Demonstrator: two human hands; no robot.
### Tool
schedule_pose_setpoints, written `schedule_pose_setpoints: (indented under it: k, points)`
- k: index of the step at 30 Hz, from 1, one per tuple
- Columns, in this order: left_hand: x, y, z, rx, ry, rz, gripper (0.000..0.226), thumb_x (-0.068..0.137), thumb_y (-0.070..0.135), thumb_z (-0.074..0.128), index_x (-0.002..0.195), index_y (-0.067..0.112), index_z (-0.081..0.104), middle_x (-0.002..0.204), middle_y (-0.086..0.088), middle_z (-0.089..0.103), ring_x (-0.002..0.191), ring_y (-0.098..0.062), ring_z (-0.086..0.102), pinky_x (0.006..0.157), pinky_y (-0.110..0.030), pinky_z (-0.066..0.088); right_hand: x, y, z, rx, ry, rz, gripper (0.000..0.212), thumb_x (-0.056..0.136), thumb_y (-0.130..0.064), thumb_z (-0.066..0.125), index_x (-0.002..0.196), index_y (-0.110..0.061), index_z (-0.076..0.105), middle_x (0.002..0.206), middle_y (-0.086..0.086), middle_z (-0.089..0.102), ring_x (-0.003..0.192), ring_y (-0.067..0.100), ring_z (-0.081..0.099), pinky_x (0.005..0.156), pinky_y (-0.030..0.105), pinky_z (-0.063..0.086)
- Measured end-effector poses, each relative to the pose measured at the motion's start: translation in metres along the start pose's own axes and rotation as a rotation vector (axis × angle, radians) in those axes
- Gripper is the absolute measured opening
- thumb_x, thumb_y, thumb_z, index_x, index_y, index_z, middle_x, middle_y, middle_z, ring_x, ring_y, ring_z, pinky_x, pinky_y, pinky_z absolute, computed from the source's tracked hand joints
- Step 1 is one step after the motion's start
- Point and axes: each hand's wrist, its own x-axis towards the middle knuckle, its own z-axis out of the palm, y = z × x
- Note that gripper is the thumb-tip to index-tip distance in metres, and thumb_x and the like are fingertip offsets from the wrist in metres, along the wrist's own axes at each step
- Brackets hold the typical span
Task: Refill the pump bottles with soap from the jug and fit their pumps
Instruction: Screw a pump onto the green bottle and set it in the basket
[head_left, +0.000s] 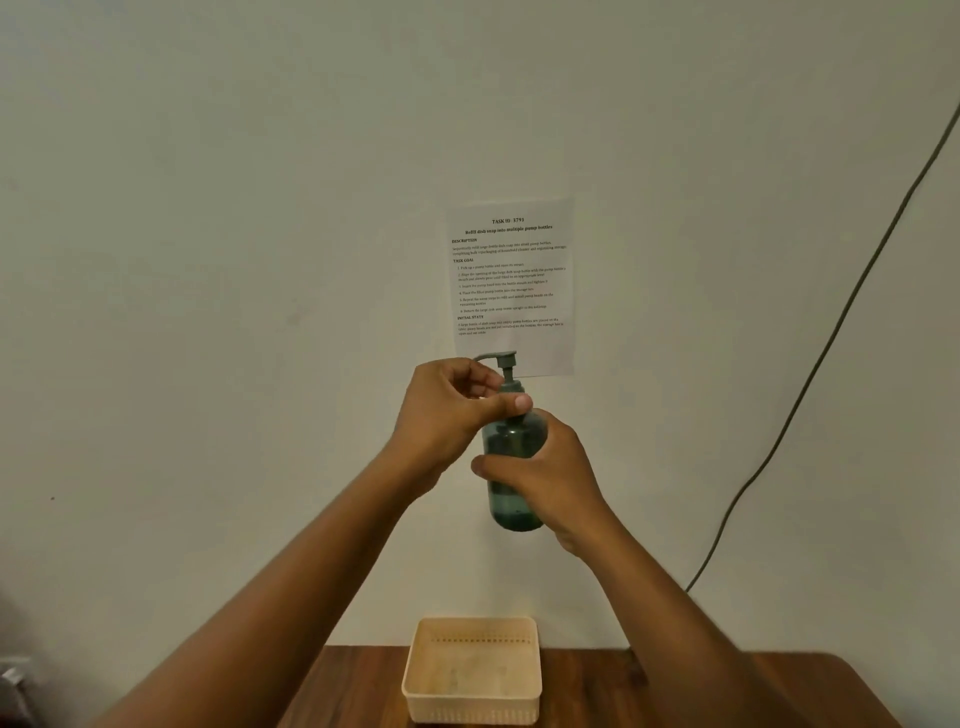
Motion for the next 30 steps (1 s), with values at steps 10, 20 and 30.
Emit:
schedule_pose_setpoints:
  k: [10,20,30]
  points:
    - [0.005,-0.008,-0.014,-0.113,-0.389,-0.102,0.027,0.101,0.018,0.064,0.128,0.018,0.071,0.12,0.004,0.078,0.118,-0.01,0.07,0.097,-0.023,0.044,-0.003,0.007,-0.003,0.033,-0.008,0.021,0.055,0.061,-0.041,0.084,0.107,-0.04,0.054,0.102,-0.016,0.061,0.089,0.012,0.062,0.065,0.021,0.049]
    - [0.002,-0.004,-0.001,0.028,-0.144,-0.007,0.014,0.087,0.016,0.082,0.101,0.012,0.08,0.095,0.001,0.081,0.093,-0.011,0.075,0.081,-0.015,0.05,-0.007,0.009,0.001,0.02,-0.014,0.018,0.058,0.066,-0.039,0.085,0.112,-0.04,0.05,0.101,-0.021,0.057,0.088,0.01,0.059,0.062,0.016,0.045]
    - [0.006,-0.004,-0.016,-0.214,-0.456,-0.071,0.028,0.097,0.014,0.069,0.124,0.01,0.072,0.119,-0.004,0.079,0.118,-0.018,0.072,0.098,-0.021,0.055,-0.009,0.01,-0.013,0.132,-0.173,-0.015,0.056,0.053,-0.051,0.082,0.104,-0.044,0.059,0.089,-0.025,0.066,0.089,0.012,0.067,0.067,0.02,0.056]
